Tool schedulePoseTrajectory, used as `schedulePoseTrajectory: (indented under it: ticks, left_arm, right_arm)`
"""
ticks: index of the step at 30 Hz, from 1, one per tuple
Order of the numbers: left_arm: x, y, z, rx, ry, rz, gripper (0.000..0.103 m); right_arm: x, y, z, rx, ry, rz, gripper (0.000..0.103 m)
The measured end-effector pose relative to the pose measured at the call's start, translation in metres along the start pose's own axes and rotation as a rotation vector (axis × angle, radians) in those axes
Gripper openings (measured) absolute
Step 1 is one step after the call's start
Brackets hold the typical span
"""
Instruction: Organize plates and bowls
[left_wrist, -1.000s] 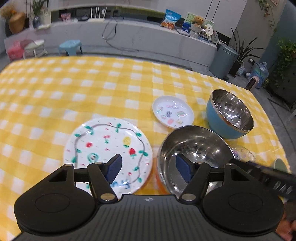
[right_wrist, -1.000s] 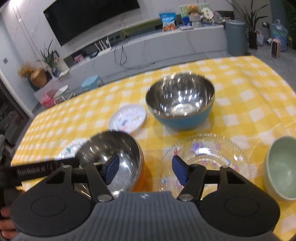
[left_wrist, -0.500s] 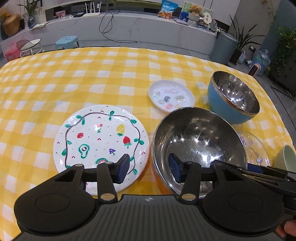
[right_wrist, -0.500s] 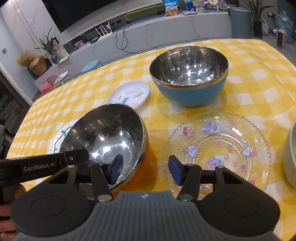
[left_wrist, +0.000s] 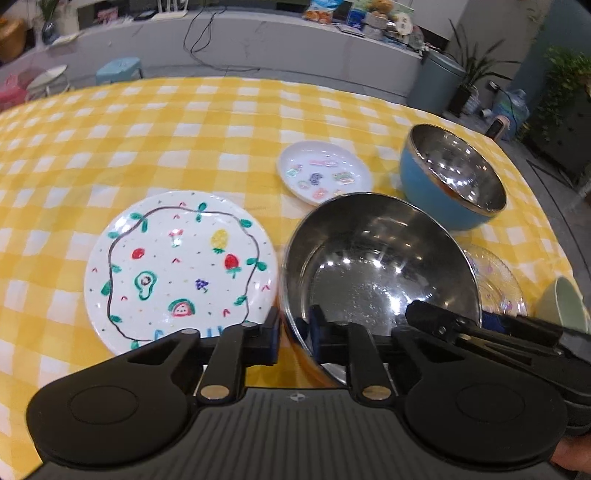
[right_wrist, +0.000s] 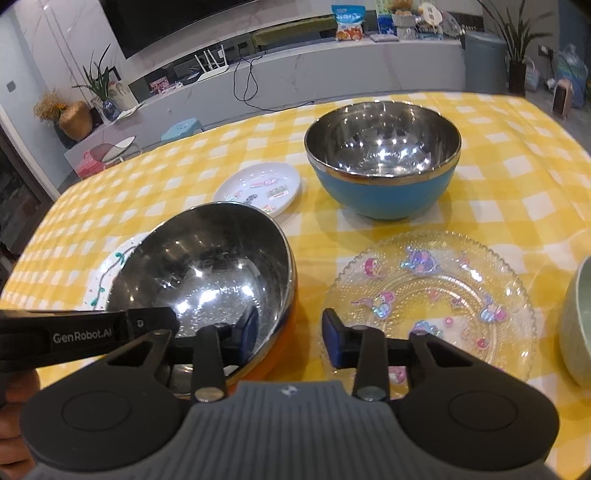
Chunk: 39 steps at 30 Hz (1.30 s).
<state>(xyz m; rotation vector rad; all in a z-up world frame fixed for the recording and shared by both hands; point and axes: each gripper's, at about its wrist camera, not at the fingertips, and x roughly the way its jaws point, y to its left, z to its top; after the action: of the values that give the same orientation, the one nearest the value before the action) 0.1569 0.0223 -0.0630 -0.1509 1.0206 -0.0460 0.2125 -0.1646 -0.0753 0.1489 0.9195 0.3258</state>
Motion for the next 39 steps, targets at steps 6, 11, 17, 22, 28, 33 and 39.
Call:
schedulePoseTrajectory:
  ticks: [6, 11, 17, 22, 28, 33, 39]
  left_arm:
    - [-0.002, -0.004, -0.002, 0.010, -0.006, 0.026, 0.016]
    - [-0.002, -0.001, 0.000, -0.025, 0.021, 0.023, 0.016]
    - [-0.009, -0.002, -0.001, -0.026, 0.021, 0.031, 0.015]
    - [-0.017, -0.003, -0.001, -0.023, 0.050, 0.039, 0.016]
    - [-0.030, 0.000, -0.004, 0.021, 0.085, 0.044, 0.016]
    - [-0.043, 0.009, -0.006, 0.084, 0.119, 0.017, 0.017]
    - [-0.045, 0.025, -0.010, 0.124, 0.189, -0.002, 0.017]
  right_arm:
    - [0.001, 0.006, -0.002, -0.034, -0.008, 0.005, 0.019]
    - [0.000, 0.003, -0.001, -0.011, 0.000, 0.014, 0.019]
    - [-0.002, 0.005, -0.002, -0.013, -0.003, 0.016, 0.018]
    - [-0.007, 0.005, -0.002, 0.001, -0.009, 0.036, 0.018]
    - [-0.015, 0.007, -0.007, 0.027, 0.012, 0.077, 0.018]
    - [-0.027, 0.015, -0.013, 0.012, 0.030, 0.118, 0.021]
    - [-0.035, 0.025, -0.025, 0.037, 0.074, 0.165, 0.022]
